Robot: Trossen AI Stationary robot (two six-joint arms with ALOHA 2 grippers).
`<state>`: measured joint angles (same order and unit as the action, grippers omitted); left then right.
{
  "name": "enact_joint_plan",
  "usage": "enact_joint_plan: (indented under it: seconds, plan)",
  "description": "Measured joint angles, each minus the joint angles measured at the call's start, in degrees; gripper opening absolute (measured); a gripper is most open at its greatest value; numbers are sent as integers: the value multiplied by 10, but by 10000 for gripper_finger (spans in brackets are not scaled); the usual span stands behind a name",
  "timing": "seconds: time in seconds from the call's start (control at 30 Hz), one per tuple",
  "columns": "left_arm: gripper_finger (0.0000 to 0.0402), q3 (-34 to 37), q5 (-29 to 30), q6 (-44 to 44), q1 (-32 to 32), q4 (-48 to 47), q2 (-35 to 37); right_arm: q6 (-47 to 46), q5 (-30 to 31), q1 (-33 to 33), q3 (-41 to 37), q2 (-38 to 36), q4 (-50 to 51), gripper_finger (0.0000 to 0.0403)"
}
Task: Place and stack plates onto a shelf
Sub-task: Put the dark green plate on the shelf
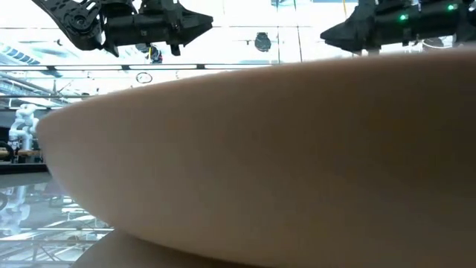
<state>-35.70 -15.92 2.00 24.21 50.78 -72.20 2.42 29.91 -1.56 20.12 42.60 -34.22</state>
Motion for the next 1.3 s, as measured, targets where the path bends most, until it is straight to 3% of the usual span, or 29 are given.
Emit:
enact_joint_plan:
  seconds: [0.17, 0.37, 0.53, 0.77, 0.93, 1.13, 1.3]
  plan:
    - [116, 0, 7, -24, 0, 0, -6, -1, -1, 0, 12, 34, 49, 118]
    - [116, 0, 79, -48, 0, 6, -5, 31, -2, 0, 20, 59, 73, 118]
    - [116, -1, 131, -45, 0, 81, -8, 57, -34, 0, 83, 69, 162, 118]
    - [116, -1, 125, -38, -2, 44, -13, -34, -94, 0, 121, 95, 363, 118]
    - [116, -1, 126, -61, -1, 33, -35, -99, -128, 0, 121, 124, 424, 118]
    - [116, -1, 132, -83, 0, 76, -50, -83, -196, -25, 196, 168, 469, 118]
    - [116, -1, 132, -92, 0, 94, -49, -51, -214, -58, 258, 213, 542, 118]
